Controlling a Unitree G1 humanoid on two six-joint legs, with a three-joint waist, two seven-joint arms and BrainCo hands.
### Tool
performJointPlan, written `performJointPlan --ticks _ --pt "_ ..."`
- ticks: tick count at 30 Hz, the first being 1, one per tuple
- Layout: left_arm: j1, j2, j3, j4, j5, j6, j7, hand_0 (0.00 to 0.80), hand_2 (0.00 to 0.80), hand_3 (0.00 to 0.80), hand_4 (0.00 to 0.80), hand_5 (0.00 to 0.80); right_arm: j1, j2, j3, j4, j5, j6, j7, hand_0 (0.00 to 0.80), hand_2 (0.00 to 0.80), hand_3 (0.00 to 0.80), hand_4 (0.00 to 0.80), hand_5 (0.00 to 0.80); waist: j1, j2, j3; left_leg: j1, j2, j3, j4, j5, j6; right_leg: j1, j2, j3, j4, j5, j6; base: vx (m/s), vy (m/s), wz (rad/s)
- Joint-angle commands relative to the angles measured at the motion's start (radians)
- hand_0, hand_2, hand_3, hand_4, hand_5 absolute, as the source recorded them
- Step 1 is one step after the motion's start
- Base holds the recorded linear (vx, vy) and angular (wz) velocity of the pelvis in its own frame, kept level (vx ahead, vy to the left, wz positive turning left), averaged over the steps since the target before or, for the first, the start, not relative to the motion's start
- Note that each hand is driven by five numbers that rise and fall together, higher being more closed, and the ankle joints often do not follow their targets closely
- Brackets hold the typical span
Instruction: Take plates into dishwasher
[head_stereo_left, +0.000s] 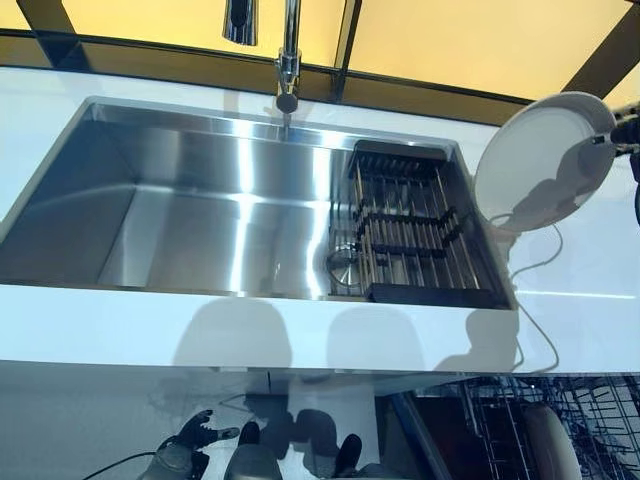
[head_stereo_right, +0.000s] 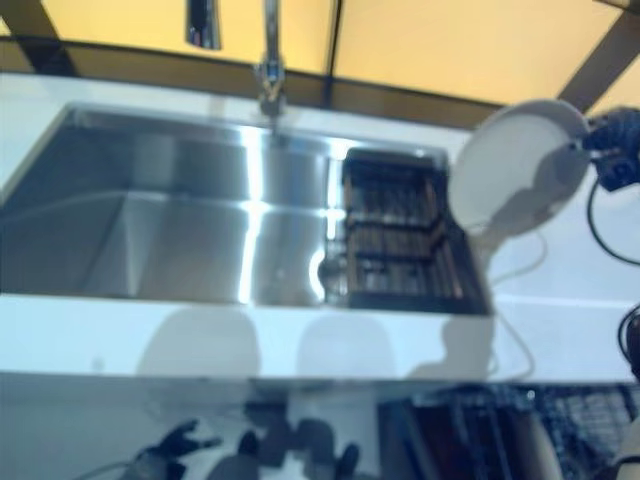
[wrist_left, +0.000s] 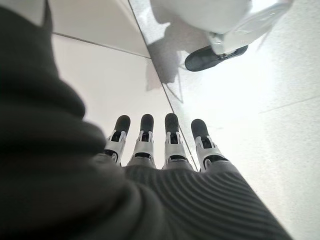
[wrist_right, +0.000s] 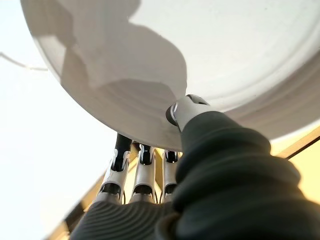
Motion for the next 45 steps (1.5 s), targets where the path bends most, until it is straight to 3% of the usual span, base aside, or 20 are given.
performJointPlan --ticks 1,3,6,14,18,29,35,45 --pt "-0.011 0.014 -0.038 0.054 -0.032 -0.029 0.016 0.000 0.000 0.000 0.000 0.000 -0.076 -0.093 0.002 0.026 0.063 0.062 0.041 0.800 0.800 0.800 0.800 0.800 0.001 -0.017 -0.031 0.007 0.025 0.040 -0.071 0.061 0.019 0.005 -0.022 0.018 0.137 -0.073 0.016 0.000 0.000 0.00" --pt "-0.009 0.010 -0.038 0.067 -0.035 -0.035 0.019 0.000 0.000 0.000 0.000 0.000 -0.076 -0.099 -0.004 0.055 0.050 0.094 0.098 0.800 0.800 0.800 0.800 0.800 -0.003 -0.019 -0.036 0.009 0.025 0.043 -0.075 0.063 0.018 0.007 -0.020 0.019 0.133 -0.072 0.015 0.000 0.000 0.00" --pt "-0.008 0.008 -0.039 0.084 -0.032 -0.042 0.026 0.000 0.000 0.000 0.000 0.000 -0.094 -0.110 0.030 0.113 -0.072 0.088 0.225 0.800 0.800 0.800 0.800 0.800 -0.005 -0.025 -0.041 0.011 0.025 0.046 -0.080 0.065 0.019 0.007 -0.017 0.024 0.128 -0.068 0.014 0.000 0.000 0.00" --pt "0.004 0.037 -0.005 0.088 -0.043 -0.037 0.029 0.000 0.000 0.000 0.000 0.000 -0.173 -0.167 0.190 0.134 -0.236 0.025 0.517 0.800 0.800 0.800 0.800 0.800 -0.014 -0.046 -0.039 0.003 0.028 0.062 -0.084 0.072 0.019 -0.007 -0.007 0.034 0.122 -0.058 0.012 0.001 -0.030 -0.04" --pt "0.009 0.044 0.008 0.085 -0.052 -0.031 0.033 0.000 0.000 0.000 0.000 0.000 -0.193 -0.197 0.245 0.126 -0.275 -0.011 0.602 0.800 0.800 0.800 0.800 0.800 -0.018 -0.054 -0.033 -0.001 0.031 0.066 -0.084 0.075 0.019 -0.014 -0.002 0.036 0.124 -0.056 0.009 0.006 -0.032 -0.04" --pt "0.028 0.069 0.032 0.084 -0.061 -0.052 0.036 0.000 0.000 0.000 0.000 0.000 -0.280 -0.265 0.405 0.104 -0.384 -0.157 0.723 0.800 0.800 0.800 0.800 0.800 -0.020 -0.086 -0.012 -0.015 0.044 0.072 -0.078 0.084 0.016 -0.031 0.012 0.037 0.130 -0.049 0.006 0.011 -0.039 -0.02" --pt "0.024 0.079 0.037 0.066 -0.062 -0.041 0.042 0.000 0.000 0.000 0.000 0.000 -0.282 -0.266 0.444 0.078 -0.381 -0.194 0.770 0.800 0.800 0.800 0.800 0.800 -0.014 -0.098 0.006 -0.027 0.050 0.072 -0.073 0.088 0.014 -0.040 0.019 0.034 0.126 -0.042 0.004 0.030 -0.040 0.00" --pt "0.004 0.101 0.016 0.039 -0.071 -0.036 0.043 0.000 0.000 0.000 0.000 0.000 -0.248 -0.212 0.432 0.002 -0.314 -0.188 0.697 0.800 0.800 0.800 0.800 0.800 0.007 -0.095 0.068 -0.073 0.052 0.050 -0.050 0.093 0.012 -0.079 0.021 0.024 0.140 -0.038 0.000 0.008 -0.038 0.01"
